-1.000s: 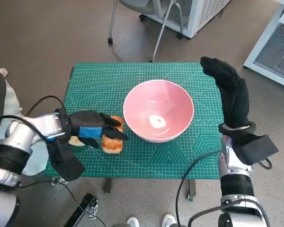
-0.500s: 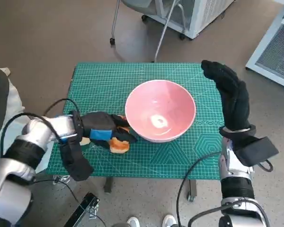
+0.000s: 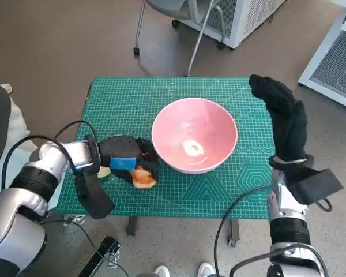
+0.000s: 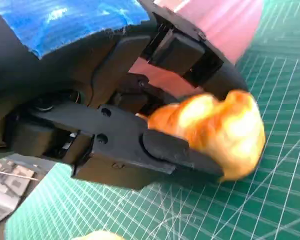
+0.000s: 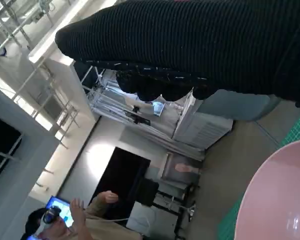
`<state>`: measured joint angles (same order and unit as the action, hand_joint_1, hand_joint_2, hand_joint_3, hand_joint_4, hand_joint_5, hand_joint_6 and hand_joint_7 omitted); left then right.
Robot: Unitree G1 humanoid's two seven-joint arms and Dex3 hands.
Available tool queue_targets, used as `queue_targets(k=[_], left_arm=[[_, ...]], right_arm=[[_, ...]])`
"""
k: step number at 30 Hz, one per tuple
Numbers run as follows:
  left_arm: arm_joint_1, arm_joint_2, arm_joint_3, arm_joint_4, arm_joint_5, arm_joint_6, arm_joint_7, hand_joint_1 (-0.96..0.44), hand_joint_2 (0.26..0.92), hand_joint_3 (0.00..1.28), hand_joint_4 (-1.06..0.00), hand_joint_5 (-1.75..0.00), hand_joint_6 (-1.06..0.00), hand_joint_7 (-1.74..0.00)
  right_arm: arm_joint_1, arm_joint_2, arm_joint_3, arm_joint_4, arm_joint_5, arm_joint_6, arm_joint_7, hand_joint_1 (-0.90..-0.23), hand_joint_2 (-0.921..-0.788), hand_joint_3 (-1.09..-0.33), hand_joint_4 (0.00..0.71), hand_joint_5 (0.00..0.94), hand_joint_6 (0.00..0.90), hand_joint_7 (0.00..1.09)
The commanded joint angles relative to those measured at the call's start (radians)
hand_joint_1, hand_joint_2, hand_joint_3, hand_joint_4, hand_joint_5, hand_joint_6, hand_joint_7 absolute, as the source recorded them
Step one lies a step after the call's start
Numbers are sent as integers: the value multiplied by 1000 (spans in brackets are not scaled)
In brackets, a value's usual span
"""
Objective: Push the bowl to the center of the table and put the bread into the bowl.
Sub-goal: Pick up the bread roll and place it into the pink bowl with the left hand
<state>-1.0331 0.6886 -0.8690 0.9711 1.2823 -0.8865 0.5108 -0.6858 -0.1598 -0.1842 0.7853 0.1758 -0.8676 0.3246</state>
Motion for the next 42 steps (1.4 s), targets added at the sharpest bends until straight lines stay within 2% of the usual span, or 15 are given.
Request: queue_targets(k=[1, 5, 7, 10, 16, 26, 27, 28, 31, 36, 39, 40, 41, 42], left_arm=[[1, 74, 31, -46, -44, -39, -36, -3, 918, 18, -724, -910, -746, -1243], [13, 125, 79, -97, -102, -77, -72, -2, 911, 19, -736, -905, -760, -1226], [22, 151, 110, -121, -145, -107, -92, -2, 909, 13, -703, -997, -802, -1128], [37, 181, 155, -152, -203, -141, -123, -2, 904, 6, -695, -1026, -840, -1067], [52, 237, 260, -194, -344, -243, -188, 0, 887, 9, -757, -929, -849, -1098], [41, 245, 420, -259, -556, -312, -319, 1, 878, 19, -761, -980, -844, -1065], [36, 241, 436, -275, -579, -307, -338, 1, 732, 293, -739, -1061, -832, -1129], [33, 238, 449, -288, -596, -303, -355, 1, 620, 509, -711, -1147, -819, -1186], [21, 219, 485, -342, -647, -272, -415, 1, 488, 765, -669, -1262, -811, -1242], [-18, 146, 525, -407, -676, -195, -480, 0, 520, 689, -698, -1181, -834, -1181], [-34, 104, 533, -398, -652, -174, -484, 0, 576, 584, -708, -1150, -843, -1121], [-41, 89, 533, -390, -639, -169, -480, -1, 634, 493, -696, -1146, -827, -1110], [-53, 68, 527, -374, -620, -161, -472, -1, 664, 445, -691, -1143, -820, -1105], [-62, 54, 524, -362, -606, -156, -466, -1, 736, 335, -670, -1144, -797, -1114]], right_arm=[[28, -2, -1, 10, 5, 13, 1, -570, -921, -799, 388, 31, 11, 788], [27, 3, -1, 17, 0, 9, -3, -571, -921, -798, 389, 31, 13, 785], [27, 5, 0, 19, -3, 8, -4, -571, -921, -797, 389, 31, 15, 783], [26, 7, 1, 20, -7, 6, -7, -570, -921, -797, 389, 30, 14, 780], [22, 11, 6, 23, -15, 3, -11, -568, -921, -800, 389, 29, 7, 774], [19, 14, 10, 20, -7, 4, 2, -575, -921, -800, 388, 27, 1, 773], [19, 15, 10, 19, -5, 5, 5, -576, -921, -800, 387, 26, 0, 774], [18, 15, 10, 19, -3, 5, 7, -577, -921, -801, 387, 26, 0, 774], [16, 15, 10, 23, 3, 6, 15, -578, -921, -800, 387, 26, -1, 774], [14, 14, 9, 28, 12, 5, 29, -576, -921, -799, 385, 24, -1, 774], [12, 14, 8, 32, 16, 4, 34, -576, -921, -800, 385, 24, -1, 775], [12, 13, 7, 34, 17, 4, 35, -577, -921, -799, 385, 24, -1, 775], [12, 13, 6, 35, 19, 3, 37, -577, -921, -799, 385, 24, -1, 775], [12, 13, 6, 36, 21, 2, 38, -578, -921, -798, 385, 24, -1, 775]])
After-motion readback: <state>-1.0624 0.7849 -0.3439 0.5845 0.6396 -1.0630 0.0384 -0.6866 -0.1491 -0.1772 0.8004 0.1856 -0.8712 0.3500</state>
